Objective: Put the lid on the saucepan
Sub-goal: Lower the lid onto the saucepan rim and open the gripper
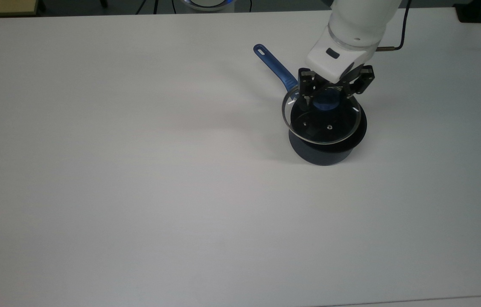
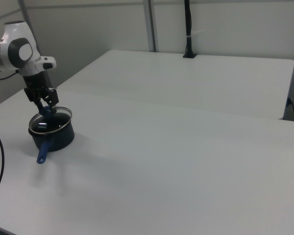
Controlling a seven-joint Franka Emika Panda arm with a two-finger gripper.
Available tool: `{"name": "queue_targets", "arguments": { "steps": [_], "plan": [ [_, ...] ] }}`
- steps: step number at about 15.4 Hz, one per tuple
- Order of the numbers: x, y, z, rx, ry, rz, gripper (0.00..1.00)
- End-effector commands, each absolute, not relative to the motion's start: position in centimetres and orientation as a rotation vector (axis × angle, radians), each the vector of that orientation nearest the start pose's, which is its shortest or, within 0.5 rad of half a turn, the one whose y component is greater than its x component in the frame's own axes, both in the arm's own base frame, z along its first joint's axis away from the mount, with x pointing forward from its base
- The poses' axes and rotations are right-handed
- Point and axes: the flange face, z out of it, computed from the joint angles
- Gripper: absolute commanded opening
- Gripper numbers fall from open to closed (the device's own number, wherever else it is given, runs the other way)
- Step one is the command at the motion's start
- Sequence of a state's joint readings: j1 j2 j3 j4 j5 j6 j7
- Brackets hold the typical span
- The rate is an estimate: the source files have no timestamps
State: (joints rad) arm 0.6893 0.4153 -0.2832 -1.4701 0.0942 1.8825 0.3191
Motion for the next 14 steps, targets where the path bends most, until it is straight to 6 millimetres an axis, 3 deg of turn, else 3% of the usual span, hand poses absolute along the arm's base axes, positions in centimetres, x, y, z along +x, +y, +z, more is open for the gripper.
{"name": "queue_targets", "arguments": {
  "steps": [1, 7, 14],
  "plan": [
    [61.4, 31.8, 45.0, -3.134, -0.092, -0.080, 0.53],
    [61.2, 34.5, 44.0, -3.121, -0.112, -0.112, 0.53],
    [61.3, 34.7, 44.3, -3.109, -0.126, -0.124, 0.53]
  ]
}}
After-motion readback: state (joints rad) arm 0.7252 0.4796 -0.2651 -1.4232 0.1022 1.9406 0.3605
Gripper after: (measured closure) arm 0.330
